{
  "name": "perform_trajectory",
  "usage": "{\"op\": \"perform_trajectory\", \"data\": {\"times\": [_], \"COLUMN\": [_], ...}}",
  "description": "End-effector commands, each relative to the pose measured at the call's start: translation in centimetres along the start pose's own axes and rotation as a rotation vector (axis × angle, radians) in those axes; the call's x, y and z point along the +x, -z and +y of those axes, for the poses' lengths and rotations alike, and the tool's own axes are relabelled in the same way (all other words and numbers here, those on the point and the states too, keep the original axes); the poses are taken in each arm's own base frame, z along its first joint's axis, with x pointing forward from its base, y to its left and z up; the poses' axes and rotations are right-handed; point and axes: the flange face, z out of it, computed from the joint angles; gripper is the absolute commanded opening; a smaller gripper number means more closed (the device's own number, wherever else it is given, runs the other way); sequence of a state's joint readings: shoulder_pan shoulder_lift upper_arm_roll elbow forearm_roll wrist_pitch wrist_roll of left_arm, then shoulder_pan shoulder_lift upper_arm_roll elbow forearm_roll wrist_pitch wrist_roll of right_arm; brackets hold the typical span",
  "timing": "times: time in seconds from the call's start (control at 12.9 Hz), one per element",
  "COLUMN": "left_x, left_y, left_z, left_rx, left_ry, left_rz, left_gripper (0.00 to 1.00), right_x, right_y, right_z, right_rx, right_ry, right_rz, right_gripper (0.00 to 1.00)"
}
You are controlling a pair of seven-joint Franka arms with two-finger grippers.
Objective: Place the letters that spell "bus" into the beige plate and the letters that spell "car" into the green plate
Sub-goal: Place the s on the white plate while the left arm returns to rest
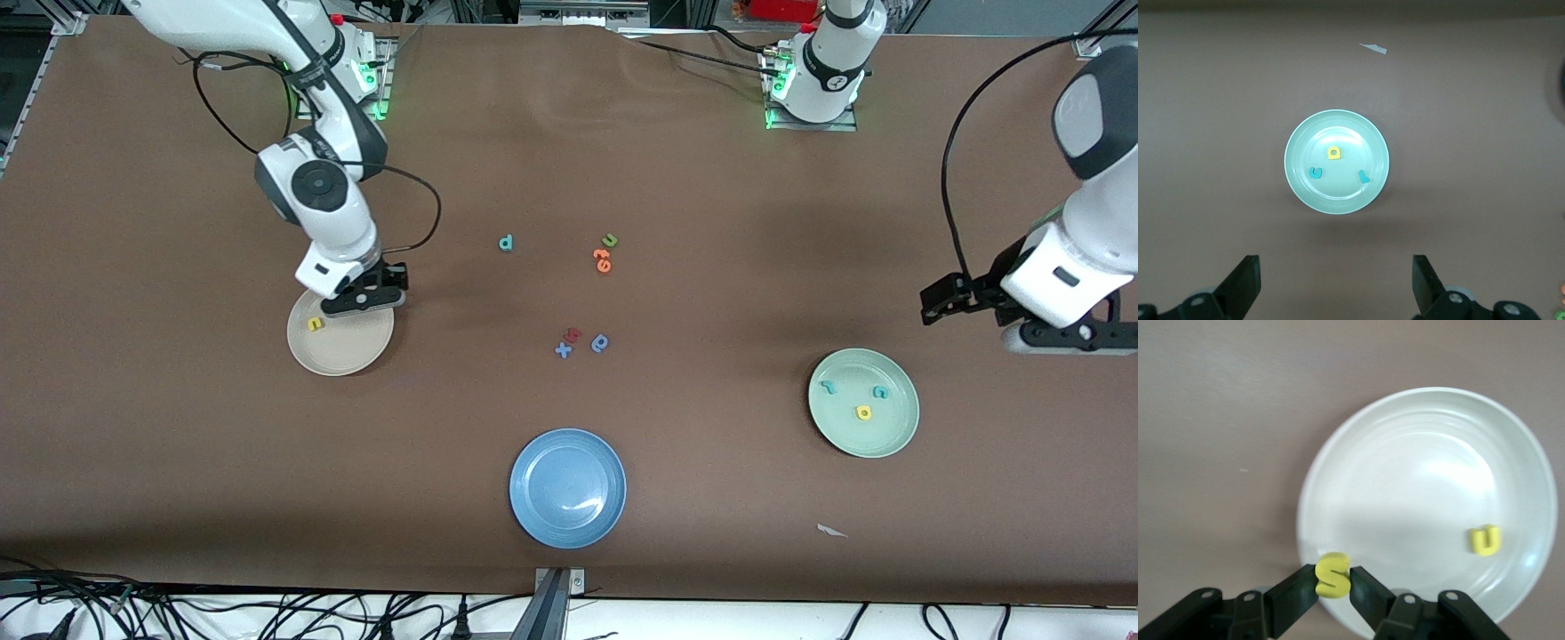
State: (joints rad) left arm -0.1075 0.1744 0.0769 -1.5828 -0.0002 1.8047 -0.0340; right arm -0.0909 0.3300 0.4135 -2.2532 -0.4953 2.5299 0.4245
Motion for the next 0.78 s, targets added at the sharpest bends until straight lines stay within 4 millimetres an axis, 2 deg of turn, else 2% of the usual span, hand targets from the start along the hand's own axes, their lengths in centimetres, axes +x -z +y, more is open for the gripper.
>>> {"op": "perform_trajectory", "data": {"times": [0.0, 0.08, 0.15, 0.47, 0.54, 0.7], "left_x": [-1.9, -1.4, -1.1, -1.3, -1.3, -1.3], "left_y": [0.0, -0.5, -0.8, -0.4, -0.5, -0.3], "left_z": [-0.4, -1.0, -1.1, -1.4, -1.5, -1.4], "left_rx": [-0.009, -0.006, -0.004, -0.004, -0.004, -0.004], "left_ry": [0.002, 0.007, 0.005, -0.004, -0.005, -0.007], "left_rz": [-0.005, -0.016, -0.020, -0.020, -0.023, -0.020], "left_gripper": [1.00, 1.00, 1.00, 1.00, 1.00, 1.00], "right_x": [-0.7, -0.6, -0.6, -0.6, -0.7, -1.0], "right_y": [0.2, 0.2, 0.1, 0.4, 0.4, 1.2], "right_z": [0.1, 0.1, 0.1, -0.2, -1.1, -5.4], "right_rx": [-0.010, -0.009, -0.008, -0.006, -0.001, 0.022], "right_ry": [0.039, 0.036, 0.033, 0.011, -0.038, -0.156], "right_rz": [-0.001, 0.000, -0.001, 0.002, 0.003, 0.014], "right_gripper": [0.47, 0.59, 0.75, 0.96, 0.99, 1.00]}}
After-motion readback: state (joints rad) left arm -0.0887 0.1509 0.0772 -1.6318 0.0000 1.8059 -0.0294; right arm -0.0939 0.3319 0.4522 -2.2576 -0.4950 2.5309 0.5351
